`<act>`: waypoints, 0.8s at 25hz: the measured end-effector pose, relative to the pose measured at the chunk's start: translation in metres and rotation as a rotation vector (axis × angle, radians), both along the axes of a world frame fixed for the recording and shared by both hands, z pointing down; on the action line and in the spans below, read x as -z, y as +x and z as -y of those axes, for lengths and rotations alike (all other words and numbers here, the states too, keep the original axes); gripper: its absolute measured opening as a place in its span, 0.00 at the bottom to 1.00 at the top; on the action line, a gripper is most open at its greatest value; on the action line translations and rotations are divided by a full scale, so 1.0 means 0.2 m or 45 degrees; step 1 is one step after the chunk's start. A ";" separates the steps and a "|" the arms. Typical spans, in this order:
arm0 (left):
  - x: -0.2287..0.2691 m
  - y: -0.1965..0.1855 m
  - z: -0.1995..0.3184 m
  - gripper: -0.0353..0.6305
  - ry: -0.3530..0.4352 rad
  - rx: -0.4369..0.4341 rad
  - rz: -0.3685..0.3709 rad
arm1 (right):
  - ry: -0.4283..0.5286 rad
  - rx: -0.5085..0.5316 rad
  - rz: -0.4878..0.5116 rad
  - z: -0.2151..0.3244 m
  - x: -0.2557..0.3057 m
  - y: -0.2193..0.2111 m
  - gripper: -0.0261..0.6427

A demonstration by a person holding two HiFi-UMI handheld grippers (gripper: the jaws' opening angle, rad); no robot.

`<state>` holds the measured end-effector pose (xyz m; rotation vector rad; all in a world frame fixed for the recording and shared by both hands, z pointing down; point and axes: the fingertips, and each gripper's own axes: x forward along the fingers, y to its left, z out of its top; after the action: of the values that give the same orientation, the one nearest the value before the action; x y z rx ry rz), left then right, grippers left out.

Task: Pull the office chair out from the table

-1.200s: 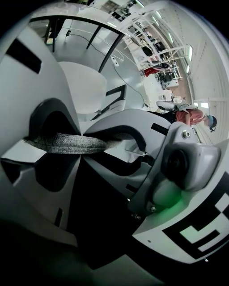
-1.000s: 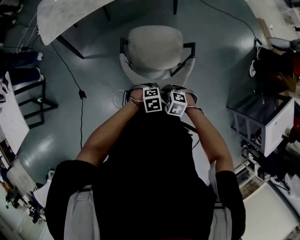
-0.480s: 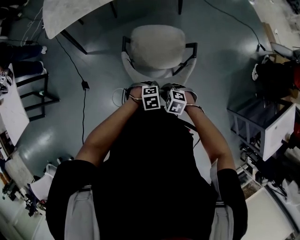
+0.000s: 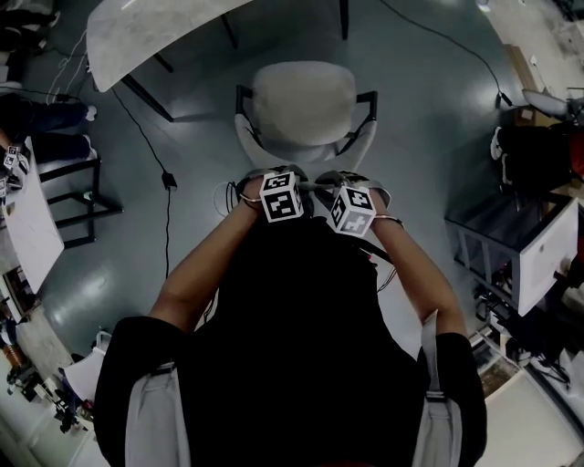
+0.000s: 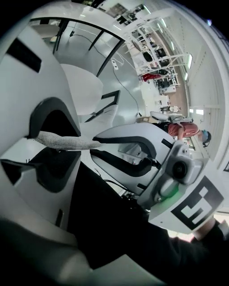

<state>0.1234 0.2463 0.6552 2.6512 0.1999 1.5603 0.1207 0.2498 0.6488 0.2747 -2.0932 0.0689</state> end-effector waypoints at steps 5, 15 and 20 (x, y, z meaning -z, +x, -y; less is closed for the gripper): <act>0.25 0.04 0.06 0.17 0.101 0.073 -0.171 | 0.071 -0.150 0.218 0.06 0.30 0.07 0.13; 1.01 0.11 0.23 0.07 0.318 0.212 -0.634 | 0.364 -0.388 0.841 0.15 1.22 0.15 0.07; 1.39 0.09 0.22 0.07 0.273 0.296 -0.986 | 0.457 -0.469 1.119 0.13 1.60 0.19 0.07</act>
<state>0.1418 0.2022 0.3763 3.1587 -0.2549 0.4560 0.1585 0.2239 0.3292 0.9898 -2.8920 0.0337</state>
